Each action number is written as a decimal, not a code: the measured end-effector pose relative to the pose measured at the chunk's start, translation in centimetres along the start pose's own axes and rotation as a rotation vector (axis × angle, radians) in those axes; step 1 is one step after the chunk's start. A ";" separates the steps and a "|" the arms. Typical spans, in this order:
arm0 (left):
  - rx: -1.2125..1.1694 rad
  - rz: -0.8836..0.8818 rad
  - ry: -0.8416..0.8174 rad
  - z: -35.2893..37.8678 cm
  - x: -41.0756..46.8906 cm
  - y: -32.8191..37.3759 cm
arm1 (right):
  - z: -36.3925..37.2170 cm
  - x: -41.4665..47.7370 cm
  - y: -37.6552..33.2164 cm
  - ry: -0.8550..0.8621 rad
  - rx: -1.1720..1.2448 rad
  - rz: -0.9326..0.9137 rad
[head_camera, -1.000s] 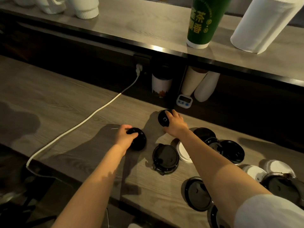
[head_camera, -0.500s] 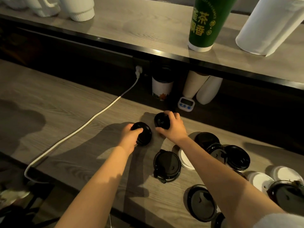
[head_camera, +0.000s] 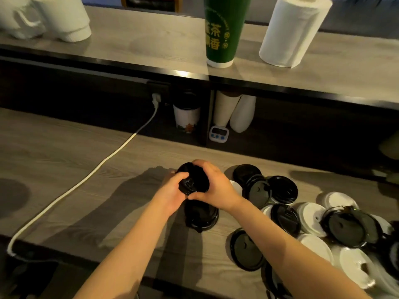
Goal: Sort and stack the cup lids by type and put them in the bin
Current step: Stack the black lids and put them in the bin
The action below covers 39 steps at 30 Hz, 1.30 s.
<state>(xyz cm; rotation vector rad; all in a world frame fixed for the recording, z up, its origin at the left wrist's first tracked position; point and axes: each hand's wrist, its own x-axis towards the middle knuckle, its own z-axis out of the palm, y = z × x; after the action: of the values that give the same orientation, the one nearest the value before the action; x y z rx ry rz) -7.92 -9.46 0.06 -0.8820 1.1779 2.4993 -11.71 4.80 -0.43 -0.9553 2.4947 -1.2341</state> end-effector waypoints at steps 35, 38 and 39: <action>0.231 -0.090 0.110 9.2 -1.1 -7.0 | -10.0 -12.4 4.3 0.517 0.175 0.359; 0.224 -0.111 0.060 9.9 -2.8 -8.4 | -6.9 -12.5 2.1 0.331 0.166 0.307; 0.176 -0.128 0.067 9.8 -3.4 -8.7 | -6.0 -12.7 2.0 0.274 0.156 0.312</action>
<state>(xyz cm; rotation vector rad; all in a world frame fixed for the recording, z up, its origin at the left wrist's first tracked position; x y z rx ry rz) -5.44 3.75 1.63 -0.9678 1.2955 2.2424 -5.44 17.43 0.53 -0.3605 2.5669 -1.5060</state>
